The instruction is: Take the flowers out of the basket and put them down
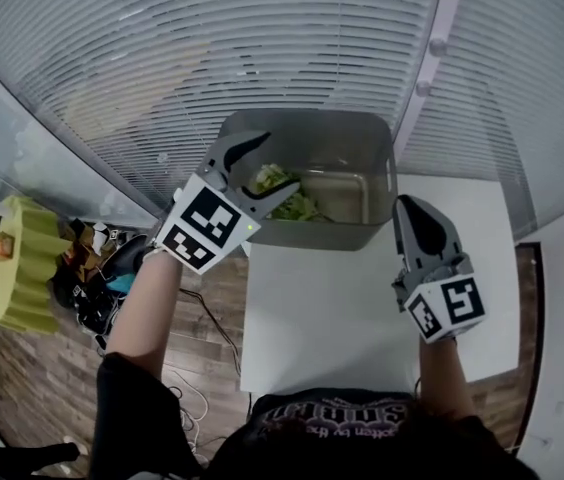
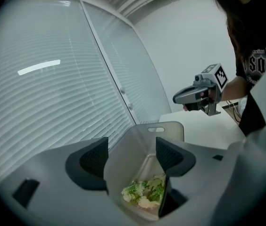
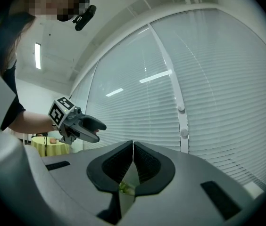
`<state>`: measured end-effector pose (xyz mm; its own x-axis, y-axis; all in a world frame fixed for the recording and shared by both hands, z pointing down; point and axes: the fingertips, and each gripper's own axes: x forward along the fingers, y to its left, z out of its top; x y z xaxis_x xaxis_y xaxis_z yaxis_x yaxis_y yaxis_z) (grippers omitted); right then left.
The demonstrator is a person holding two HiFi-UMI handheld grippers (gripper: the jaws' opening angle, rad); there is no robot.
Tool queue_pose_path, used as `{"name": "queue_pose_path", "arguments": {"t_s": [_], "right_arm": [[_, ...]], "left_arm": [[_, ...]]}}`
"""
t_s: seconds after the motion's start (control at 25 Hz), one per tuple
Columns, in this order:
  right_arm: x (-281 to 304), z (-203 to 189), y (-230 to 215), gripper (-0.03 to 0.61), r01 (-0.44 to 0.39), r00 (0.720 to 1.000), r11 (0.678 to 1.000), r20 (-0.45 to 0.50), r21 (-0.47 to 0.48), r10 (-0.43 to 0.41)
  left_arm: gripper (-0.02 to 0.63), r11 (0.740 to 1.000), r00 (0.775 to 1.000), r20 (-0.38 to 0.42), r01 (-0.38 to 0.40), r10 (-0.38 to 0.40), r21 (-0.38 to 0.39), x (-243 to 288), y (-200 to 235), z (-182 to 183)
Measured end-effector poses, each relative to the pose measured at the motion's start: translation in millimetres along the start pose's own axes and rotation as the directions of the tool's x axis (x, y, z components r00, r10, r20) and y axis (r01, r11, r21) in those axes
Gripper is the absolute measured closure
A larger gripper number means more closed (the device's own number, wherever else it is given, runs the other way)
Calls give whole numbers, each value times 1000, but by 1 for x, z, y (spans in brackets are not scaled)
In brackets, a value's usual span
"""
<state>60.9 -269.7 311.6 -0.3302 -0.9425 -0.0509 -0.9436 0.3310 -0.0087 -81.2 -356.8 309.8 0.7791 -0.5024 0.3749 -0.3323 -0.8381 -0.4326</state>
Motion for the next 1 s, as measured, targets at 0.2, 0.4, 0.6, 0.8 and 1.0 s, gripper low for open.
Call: {"name": "queue_pose_path", "arguments": {"t_s": [0.2, 0.4, 0.6, 0.8, 1.0], "right_arm": [[-1, -4, -3, 549, 29, 1000, 1000, -9, 1, -29], [0, -9, -16, 549, 63, 998, 998, -14, 3, -63], [1, -11, -19, 549, 85, 996, 996, -10, -2, -85], [5, -12, -26, 549, 93, 996, 996, -14, 0, -93], [7, -17, -29, 549, 101, 995, 995, -17, 10, -101]], "left_arm": [[269, 990, 992, -92, 100, -91, 96, 27, 0, -25], [199, 968, 963, -179, 222, -199, 119, 55, -5, -54], [136, 937, 926, -249, 324, -286, 128, 75, -11, -83], [98, 893, 865, -353, 426, -356, 144, 92, -22, -113], [89, 849, 806, -442, 502, -393, 161, 107, -36, -140]]}}
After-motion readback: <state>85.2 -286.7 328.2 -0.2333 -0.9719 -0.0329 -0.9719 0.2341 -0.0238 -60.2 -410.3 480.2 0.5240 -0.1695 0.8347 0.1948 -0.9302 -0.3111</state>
